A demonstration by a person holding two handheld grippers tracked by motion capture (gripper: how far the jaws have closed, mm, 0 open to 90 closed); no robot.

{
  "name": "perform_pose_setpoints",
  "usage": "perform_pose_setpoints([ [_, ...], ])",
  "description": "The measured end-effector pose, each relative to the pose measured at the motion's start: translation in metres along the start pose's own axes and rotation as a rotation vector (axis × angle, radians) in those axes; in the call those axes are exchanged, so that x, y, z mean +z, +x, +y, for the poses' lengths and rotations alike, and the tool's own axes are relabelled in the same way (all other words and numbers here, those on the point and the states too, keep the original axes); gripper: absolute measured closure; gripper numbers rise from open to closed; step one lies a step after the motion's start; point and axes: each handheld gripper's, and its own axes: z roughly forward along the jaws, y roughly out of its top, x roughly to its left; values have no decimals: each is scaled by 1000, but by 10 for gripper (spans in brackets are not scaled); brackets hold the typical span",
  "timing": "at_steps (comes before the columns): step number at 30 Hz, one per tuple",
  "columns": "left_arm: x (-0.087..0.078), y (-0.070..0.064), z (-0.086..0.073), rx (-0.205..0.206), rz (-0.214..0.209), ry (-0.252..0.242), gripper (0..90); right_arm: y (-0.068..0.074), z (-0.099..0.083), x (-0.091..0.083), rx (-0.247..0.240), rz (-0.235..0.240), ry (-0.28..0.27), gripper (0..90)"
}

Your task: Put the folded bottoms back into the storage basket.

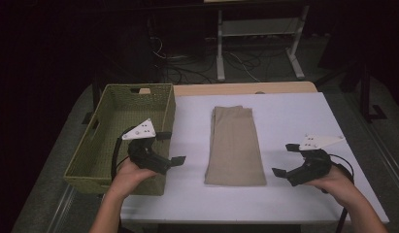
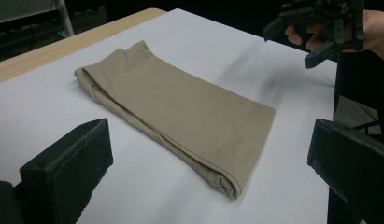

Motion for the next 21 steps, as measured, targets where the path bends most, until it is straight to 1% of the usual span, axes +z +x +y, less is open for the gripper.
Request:
perform_pose_setpoints([
  [1,0,0,0,-3,-3,-2,3,0,-1,3,3,9,7,0],
  [3,0,0,0,-4,-3,-2,3,1,-2,4,2,11,13,0],
  [5,-1,0,0,0,1,-6,3,3,-2,6,0,22,18,0],
  [6,-1,0,0,0,3,-8,3,4,-2,8,-7,31,23,0],
  [15,-1,0,0,-3,-2,-7,5,6,-2,12,-8,49,11,0],
  [21,-1,0,-1,-3,-1,-11,5,9,-1,15,-16,63,14,0],
])
